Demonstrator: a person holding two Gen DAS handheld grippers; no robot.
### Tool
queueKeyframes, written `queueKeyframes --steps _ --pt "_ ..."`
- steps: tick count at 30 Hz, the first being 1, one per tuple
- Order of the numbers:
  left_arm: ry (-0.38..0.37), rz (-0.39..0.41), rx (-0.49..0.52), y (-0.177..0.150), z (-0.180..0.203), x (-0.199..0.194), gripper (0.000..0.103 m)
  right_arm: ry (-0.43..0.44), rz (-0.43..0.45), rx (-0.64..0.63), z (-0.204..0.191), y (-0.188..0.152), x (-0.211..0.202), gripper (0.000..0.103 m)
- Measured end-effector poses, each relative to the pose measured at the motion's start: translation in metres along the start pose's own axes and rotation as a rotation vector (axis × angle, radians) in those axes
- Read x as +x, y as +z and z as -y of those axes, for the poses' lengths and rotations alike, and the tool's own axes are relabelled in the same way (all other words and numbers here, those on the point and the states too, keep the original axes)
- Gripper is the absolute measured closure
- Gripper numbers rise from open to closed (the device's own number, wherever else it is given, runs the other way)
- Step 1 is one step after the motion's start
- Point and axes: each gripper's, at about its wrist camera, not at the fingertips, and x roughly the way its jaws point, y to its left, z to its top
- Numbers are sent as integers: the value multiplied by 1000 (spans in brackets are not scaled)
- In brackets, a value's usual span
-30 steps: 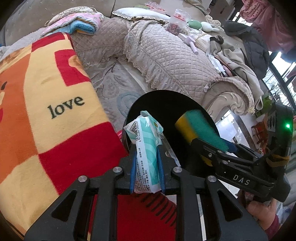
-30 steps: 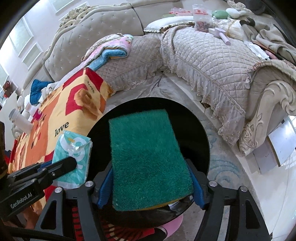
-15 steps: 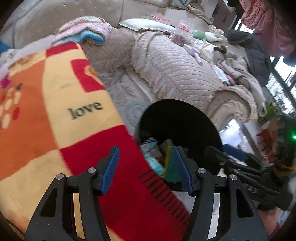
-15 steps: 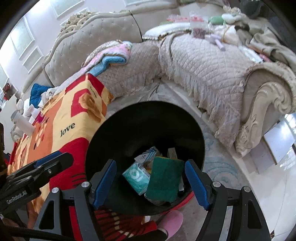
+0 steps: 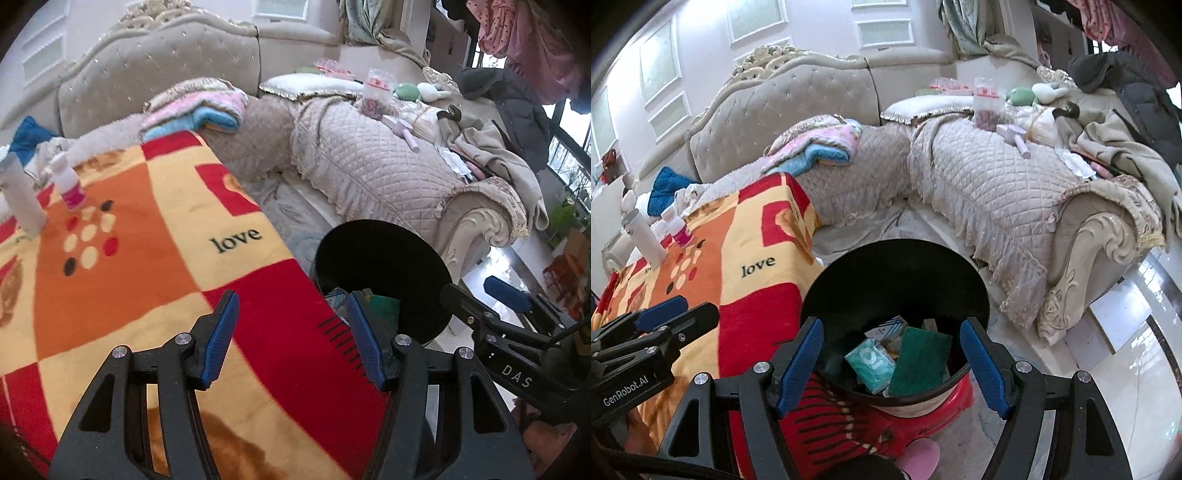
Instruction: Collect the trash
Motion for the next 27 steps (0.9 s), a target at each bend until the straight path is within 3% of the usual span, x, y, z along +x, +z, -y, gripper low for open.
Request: queueKeyframes --steps 13,27 --pt "69 133 43 -15 -6 -44 44 -22 52 -4 -8 -7 -31 28" --pt "73 188 80 -26 3 -66 44 -30 82 -12 -16 -11 -45 27"
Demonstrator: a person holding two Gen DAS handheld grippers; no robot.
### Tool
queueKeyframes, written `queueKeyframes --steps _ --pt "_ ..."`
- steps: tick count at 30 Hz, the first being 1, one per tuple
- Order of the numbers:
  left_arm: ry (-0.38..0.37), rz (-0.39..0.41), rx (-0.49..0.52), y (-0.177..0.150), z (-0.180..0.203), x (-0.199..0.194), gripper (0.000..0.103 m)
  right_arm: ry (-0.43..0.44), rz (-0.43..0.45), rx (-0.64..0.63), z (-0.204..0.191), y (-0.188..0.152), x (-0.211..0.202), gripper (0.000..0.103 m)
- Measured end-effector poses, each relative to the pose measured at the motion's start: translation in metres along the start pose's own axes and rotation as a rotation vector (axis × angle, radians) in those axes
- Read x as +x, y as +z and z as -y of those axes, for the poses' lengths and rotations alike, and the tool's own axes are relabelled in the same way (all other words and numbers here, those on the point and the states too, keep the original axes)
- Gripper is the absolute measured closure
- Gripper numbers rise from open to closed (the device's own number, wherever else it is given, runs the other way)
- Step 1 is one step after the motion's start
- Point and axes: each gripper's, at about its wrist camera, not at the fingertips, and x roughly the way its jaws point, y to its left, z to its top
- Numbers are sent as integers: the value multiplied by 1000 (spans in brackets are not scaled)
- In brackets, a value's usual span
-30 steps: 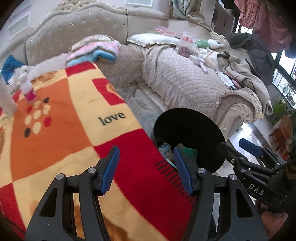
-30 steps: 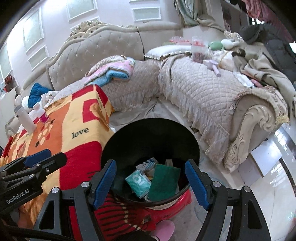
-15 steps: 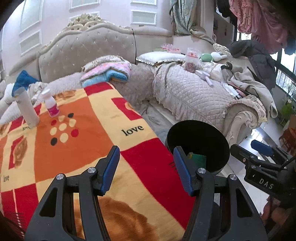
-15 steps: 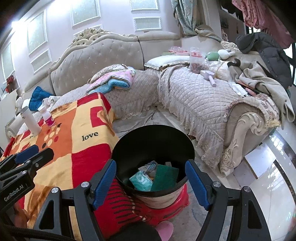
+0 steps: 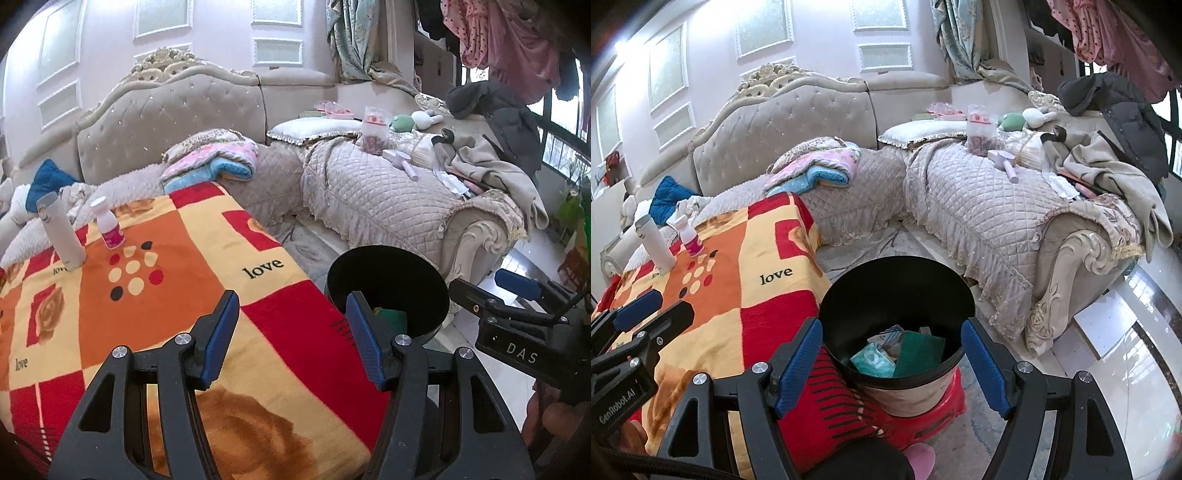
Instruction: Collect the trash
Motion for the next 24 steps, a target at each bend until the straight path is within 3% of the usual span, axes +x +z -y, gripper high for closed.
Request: queueKeyframes --steps 14,24 --pt "-17 28 -10 1 -5 -8 44 3 11 -11 -5 4 -4 25" --pt "-48 -8 -21 -1 -6 -1 44 0 -2 -15 -6 4 -2 25"
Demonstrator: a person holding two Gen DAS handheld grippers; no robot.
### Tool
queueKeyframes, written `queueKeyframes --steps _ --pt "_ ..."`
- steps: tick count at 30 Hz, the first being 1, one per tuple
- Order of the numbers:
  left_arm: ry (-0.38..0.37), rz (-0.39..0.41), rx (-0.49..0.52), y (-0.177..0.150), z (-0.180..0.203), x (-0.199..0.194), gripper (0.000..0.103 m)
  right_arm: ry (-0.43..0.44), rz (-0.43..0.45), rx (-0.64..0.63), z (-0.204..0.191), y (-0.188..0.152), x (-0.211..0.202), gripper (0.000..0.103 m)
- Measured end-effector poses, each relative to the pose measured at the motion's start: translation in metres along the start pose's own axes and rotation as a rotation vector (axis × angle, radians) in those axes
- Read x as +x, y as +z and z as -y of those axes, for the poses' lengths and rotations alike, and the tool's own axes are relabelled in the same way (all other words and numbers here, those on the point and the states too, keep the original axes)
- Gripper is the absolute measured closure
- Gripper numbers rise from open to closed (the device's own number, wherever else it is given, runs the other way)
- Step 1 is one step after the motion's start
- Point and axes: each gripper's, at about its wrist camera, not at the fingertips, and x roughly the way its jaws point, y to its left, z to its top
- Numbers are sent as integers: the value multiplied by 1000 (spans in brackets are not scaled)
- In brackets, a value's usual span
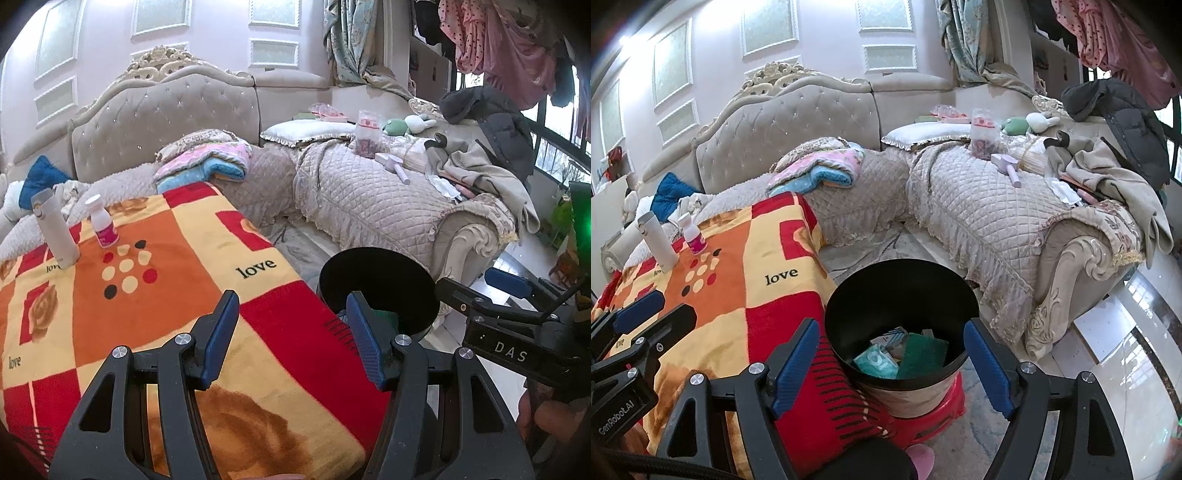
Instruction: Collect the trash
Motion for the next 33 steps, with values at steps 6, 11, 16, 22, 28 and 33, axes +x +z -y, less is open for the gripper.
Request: queueKeyframes --steps 6,11,16,22,28,33 --pt "-7 -13 -10 -1 -1 3 44 2 -7 -2 0 -1 2 24" --pt "-6 -18 -15 -1 -2 3 44 5 -15 -10 -2 -1 5 24" --pt "-7 -26 -30 -2 -5 5 44 2 -23 -16 -4 -1 7 24" --pt "-2 -29 -39 -2 -6 5 44 -2 -32 -19 -6 -2 9 24" --pt "2 -35 -42 -3 -7 7 44 -2 -32 -20 -6 -2 9 24" --pt "3 -35 -43 -4 -8 8 44 0 -37 -21 -6 -3 11 24"
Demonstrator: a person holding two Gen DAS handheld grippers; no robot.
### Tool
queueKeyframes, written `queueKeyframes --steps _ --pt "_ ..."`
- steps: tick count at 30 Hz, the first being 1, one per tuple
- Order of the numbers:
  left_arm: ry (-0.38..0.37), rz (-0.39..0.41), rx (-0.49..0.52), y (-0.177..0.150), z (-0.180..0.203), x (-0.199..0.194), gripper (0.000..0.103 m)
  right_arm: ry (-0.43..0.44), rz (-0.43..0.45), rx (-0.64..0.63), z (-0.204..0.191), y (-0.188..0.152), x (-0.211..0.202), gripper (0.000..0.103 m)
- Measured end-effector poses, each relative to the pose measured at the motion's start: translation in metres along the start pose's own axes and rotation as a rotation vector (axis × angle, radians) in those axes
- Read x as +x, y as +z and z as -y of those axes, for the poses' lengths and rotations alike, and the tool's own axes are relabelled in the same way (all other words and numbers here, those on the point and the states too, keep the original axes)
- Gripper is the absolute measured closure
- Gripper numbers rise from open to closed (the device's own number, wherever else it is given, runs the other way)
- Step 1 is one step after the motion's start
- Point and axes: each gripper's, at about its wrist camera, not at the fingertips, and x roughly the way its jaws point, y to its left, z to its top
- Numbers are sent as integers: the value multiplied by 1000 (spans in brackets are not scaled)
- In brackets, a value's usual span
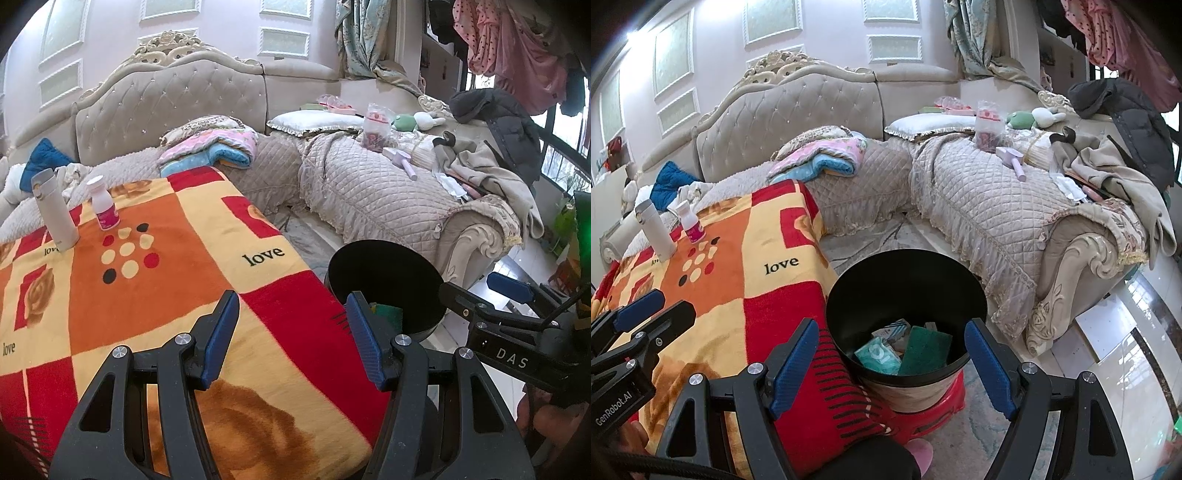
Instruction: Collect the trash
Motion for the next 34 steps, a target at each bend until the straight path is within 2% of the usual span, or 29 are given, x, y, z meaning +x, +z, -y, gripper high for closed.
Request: queueKeyframes --steps 29,34 --pt "-5 -17 3 -6 4 9 44 -5 -19 -5 5 -3 5 23" --pt "0 -28 -11 -10 -7 12 44 4 -41 -27 -2 -3 12 23"
